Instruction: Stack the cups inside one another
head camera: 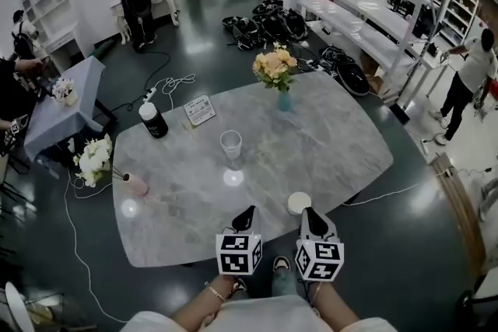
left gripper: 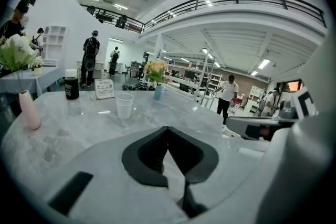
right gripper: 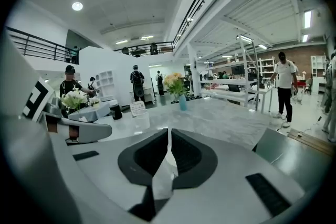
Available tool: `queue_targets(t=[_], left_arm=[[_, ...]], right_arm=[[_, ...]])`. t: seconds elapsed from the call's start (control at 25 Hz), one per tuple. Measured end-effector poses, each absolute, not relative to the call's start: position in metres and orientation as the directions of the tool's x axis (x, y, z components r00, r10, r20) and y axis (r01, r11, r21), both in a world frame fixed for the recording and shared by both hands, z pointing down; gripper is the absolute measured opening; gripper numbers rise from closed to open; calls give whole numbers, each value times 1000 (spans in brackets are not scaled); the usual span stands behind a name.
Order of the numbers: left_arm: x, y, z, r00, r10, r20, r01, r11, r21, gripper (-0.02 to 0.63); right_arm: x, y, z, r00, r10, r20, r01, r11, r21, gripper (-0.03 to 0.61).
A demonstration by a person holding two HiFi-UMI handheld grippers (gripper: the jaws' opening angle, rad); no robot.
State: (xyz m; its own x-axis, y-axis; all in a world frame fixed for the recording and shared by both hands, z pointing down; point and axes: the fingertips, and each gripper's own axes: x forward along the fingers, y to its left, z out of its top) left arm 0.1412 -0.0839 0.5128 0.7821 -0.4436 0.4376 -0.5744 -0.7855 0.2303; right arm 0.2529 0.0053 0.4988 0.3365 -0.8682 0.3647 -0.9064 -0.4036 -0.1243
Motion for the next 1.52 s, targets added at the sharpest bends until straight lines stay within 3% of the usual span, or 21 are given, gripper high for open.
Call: queue_targets(t=[0.68, 1.52], left_arm=[[153, -57, 562, 754, -378, 537, -570, -784, 248, -3], [138, -66, 607, 694, -384, 609, -623, -744, 241, -3]], right_arm=[[263, 35, 554, 308, -828, 469, -887, -428, -174, 23], [265, 4, 615, 221, -800, 557, -897, -391, -206, 196]])
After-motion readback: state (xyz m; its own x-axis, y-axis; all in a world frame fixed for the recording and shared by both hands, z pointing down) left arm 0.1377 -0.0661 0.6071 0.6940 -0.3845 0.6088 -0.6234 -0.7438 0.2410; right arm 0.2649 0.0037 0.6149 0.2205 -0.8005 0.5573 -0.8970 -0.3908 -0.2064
